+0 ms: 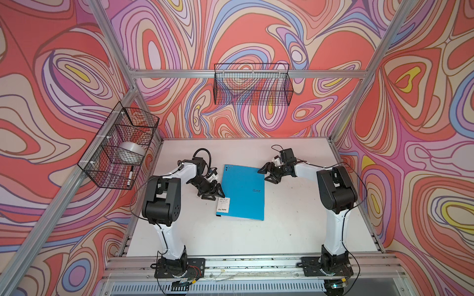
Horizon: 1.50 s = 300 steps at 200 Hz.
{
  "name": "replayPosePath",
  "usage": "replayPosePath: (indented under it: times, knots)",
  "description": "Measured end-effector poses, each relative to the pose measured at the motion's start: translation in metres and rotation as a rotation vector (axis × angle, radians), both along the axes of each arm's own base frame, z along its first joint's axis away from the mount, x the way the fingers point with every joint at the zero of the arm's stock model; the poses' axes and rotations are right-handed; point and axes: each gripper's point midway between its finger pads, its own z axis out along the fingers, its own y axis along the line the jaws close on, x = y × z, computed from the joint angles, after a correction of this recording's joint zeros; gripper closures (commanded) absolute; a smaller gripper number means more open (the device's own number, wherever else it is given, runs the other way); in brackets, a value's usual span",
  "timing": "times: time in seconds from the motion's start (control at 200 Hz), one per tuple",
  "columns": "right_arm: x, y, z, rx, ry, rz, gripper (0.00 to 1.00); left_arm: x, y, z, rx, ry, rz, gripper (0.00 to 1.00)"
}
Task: Put the files into the folder
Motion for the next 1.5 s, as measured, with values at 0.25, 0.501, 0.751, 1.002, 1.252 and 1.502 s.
replayPosePath:
  times: [0.25, 0.501, 0.751, 1.002, 1.252, 1.502]
  knots:
    - [0.009, 0.009, 0.002, 0.042, -0.003, 0.021, 0.29, 0.001, 0.009, -0.003, 0.029, -0.005, 0.005, 0.38]
    - [0.019, 0.006, 0.006, -0.003, -0.039, 0.013, 0.28, 0.013, 0.036, 0.010, 0.149, -0.097, 0.009, 0.36]
    - [0.022, -0.031, 0.076, -0.210, -0.317, -0.052, 0.01, 0.043, 0.074, 0.080, 0.296, -0.470, 0.065, 0.11]
    - [0.009, -0.075, 0.173, -0.395, -0.693, -0.153, 0.02, 0.051, 0.103, 0.081, 0.350, -0.688, 0.195, 0.00]
    - [-0.050, -0.147, 0.115, -0.749, -0.785, -0.233, 0.01, 0.056, 0.127, 0.043, 0.376, -0.843, 0.303, 0.00]
    - [-0.093, -0.204, 0.134, -0.923, -0.938, -0.442, 0.02, 0.068, 0.152, 0.023, 0.354, -0.966, 0.428, 0.00]
